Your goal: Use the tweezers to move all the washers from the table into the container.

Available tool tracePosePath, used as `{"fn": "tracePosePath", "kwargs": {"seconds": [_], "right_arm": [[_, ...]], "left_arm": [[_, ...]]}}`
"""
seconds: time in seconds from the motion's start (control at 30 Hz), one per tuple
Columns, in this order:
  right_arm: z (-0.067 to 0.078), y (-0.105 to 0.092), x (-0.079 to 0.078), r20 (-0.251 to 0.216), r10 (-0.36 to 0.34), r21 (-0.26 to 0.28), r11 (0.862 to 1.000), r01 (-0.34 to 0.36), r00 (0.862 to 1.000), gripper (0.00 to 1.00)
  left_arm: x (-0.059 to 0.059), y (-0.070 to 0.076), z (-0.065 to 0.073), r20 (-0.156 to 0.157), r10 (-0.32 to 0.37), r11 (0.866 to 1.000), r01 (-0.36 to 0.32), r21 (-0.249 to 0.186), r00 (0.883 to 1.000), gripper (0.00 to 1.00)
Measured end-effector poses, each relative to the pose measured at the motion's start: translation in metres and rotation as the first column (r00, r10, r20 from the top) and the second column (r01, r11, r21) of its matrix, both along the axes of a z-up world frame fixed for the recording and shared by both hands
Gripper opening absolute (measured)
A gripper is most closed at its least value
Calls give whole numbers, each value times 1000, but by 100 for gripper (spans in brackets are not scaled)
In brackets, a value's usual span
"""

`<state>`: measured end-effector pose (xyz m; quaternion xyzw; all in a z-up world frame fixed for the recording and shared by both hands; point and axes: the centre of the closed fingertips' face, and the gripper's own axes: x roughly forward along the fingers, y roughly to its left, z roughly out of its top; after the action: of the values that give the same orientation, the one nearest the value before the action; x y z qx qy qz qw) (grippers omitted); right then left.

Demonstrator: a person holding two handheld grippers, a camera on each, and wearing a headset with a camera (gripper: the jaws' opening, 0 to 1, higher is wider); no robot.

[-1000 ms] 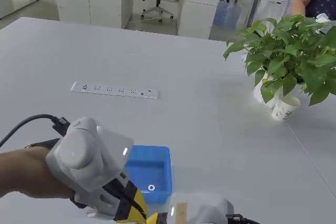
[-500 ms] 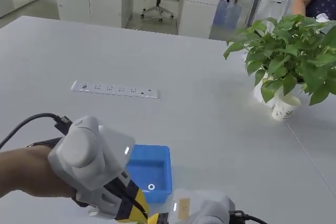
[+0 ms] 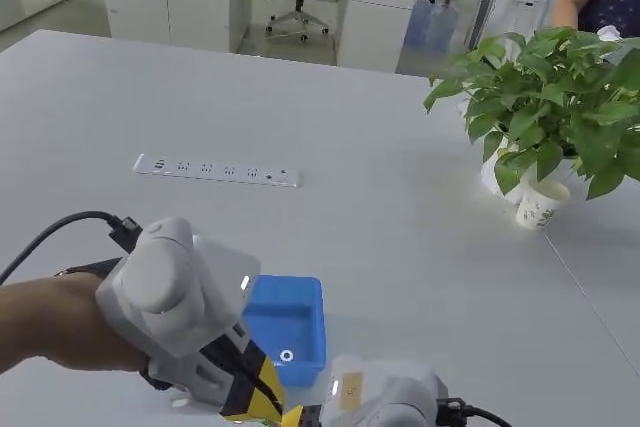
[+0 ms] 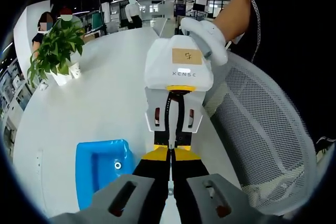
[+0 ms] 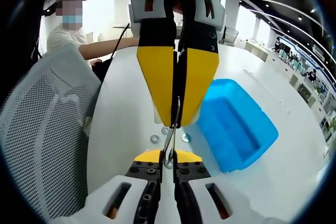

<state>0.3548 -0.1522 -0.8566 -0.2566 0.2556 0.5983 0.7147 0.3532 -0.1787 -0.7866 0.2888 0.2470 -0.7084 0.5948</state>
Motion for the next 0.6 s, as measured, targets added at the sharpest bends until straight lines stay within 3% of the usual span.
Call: {"fn": "tracePosePath", "kwargs": {"seconds": [0.17, 0.6], "right_arm": [[0, 0, 0, -3, -2, 3, 1000, 2, 1000, 7], [1, 1, 0, -16, -8, 2, 1000, 8, 1000, 7]], "left_arm": [[1, 0, 0, -14, 3, 1000, -3, 1, 1000, 2], [1, 2, 0, 0, -5, 1000, 5, 28, 1000, 3]]}}
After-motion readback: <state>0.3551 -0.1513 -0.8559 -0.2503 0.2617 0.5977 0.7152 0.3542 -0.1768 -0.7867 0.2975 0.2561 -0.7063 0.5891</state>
